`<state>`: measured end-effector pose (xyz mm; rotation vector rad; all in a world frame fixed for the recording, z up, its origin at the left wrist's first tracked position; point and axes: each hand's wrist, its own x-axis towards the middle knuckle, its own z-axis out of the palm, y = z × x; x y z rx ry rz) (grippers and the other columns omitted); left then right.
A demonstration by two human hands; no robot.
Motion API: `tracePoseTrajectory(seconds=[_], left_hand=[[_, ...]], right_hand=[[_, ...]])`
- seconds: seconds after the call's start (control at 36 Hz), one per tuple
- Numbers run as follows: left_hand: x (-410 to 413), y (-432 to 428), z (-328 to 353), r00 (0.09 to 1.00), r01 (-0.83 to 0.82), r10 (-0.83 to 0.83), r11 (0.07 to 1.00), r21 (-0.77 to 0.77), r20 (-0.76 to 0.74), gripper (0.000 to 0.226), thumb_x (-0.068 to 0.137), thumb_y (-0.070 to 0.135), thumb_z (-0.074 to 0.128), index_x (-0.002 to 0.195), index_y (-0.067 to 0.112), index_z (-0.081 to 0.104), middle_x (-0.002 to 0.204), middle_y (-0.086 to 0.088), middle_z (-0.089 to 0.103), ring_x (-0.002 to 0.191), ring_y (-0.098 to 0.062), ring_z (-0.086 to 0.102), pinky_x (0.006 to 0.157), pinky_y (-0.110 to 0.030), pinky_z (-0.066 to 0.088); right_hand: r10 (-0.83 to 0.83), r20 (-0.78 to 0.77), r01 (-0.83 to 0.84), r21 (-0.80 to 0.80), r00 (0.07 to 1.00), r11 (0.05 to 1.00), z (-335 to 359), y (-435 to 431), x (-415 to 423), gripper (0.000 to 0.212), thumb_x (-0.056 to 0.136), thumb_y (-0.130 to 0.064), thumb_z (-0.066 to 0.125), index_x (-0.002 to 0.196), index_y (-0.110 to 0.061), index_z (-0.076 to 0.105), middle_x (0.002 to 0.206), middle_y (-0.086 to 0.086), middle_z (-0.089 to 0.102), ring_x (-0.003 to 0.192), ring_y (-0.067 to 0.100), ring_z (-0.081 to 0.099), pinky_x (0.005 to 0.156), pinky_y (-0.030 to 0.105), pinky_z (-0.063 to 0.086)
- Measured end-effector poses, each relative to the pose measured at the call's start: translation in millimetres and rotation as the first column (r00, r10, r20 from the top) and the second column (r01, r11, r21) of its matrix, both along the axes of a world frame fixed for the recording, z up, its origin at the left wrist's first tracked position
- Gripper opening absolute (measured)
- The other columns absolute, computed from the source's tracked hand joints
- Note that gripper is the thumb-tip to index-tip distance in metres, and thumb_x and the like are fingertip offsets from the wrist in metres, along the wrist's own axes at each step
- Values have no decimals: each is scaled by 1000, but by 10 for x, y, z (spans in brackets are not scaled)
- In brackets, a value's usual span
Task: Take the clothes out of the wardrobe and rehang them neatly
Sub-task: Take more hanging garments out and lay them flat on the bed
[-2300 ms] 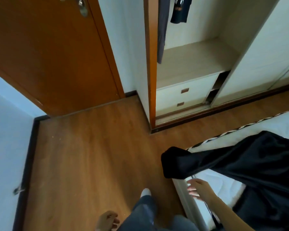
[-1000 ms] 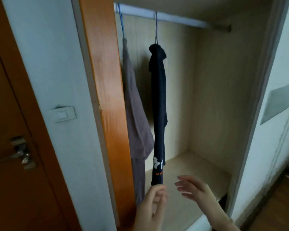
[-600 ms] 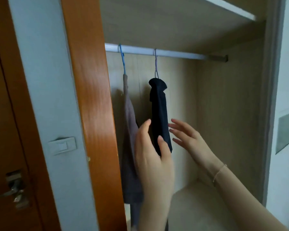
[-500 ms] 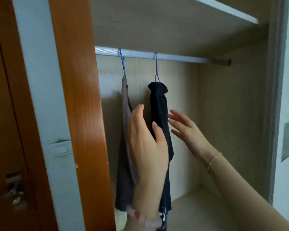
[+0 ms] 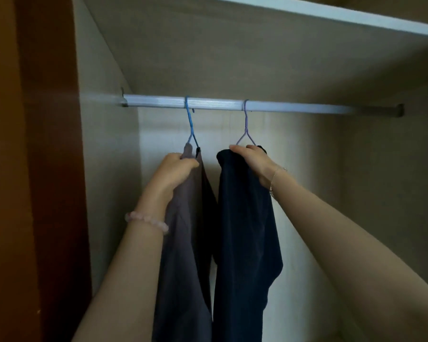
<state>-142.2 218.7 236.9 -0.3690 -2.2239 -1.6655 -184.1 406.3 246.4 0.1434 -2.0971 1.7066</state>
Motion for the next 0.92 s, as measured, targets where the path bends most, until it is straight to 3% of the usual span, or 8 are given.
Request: tracePoseTrajectory(seconds=[0.08,0.17,0.31,0.42,0.5,0.67,0.81,0.92], left_hand=[[-199,98,130,998,43,-43,999,0,44,19,86,11,55,101,3,63,102,-18,62,91,-26,59,79,-30,42],[-408,154,190,997,46,-45,999,-3,65,10,84,8,54,93,9,59,110,-22,62,102,-32,61,82,-33,44],[-583,230,221,973,172,-201,960,221,116,19,82,-4,50,94,10,51,88,-12,54,78,-23,53,64,-28,40],[-704,281,265,959,227,-271,903,365,76,30,84,-14,40,105,2,53,114,-6,60,102,-20,56,75,-21,45],[-768,281,297,954,238,-290,884,402,72,34,84,-16,36,109,1,52,118,-6,58,93,-15,58,76,-20,45],[-765,275,484,939,309,-344,875,374,29,31,87,-14,34,85,9,55,104,-3,60,80,-8,56,63,-16,49],[-607,288,742,940,335,-338,878,341,-53,32,83,-17,34,82,5,57,88,-2,62,81,-9,58,64,-15,52],[-513,275,688,955,296,-288,926,233,-71,37,79,-18,37,101,-2,62,98,-5,65,82,-11,61,50,-7,52]], right_hand=[[32,0,-32,-12,999,999,113,-19,-117,74,80,-46,63,140,-8,39,136,6,49,118,22,51,88,29,42],[14,-1,-14,1,1000,1000,180,-18,-231,52,83,-28,63,127,-3,50,112,10,60,92,19,59,68,25,48],[-22,46,25,-66,999,998,225,33,-307,19,85,-6,54,103,-2,52,73,6,50,58,15,48,35,15,38],[23,50,-11,-225,998,974,281,103,-331,35,86,0,57,119,4,46,75,10,57,62,17,54,48,26,46],[14,29,-5,-294,999,956,292,172,-392,42,86,6,51,127,7,43,71,9,62,64,14,60,50,25,52],[53,4,-49,-329,999,943,340,356,-399,8,86,8,53,82,6,60,52,8,65,49,12,63,49,22,54],[78,-45,-88,-304,996,949,443,489,-411,11,86,7,55,76,2,58,44,2,64,42,6,63,63,23,55],[93,-125,-124,-267,988,956,547,475,-313,20,89,8,50,73,-3,55,62,7,67,48,5,65,59,21,55]])
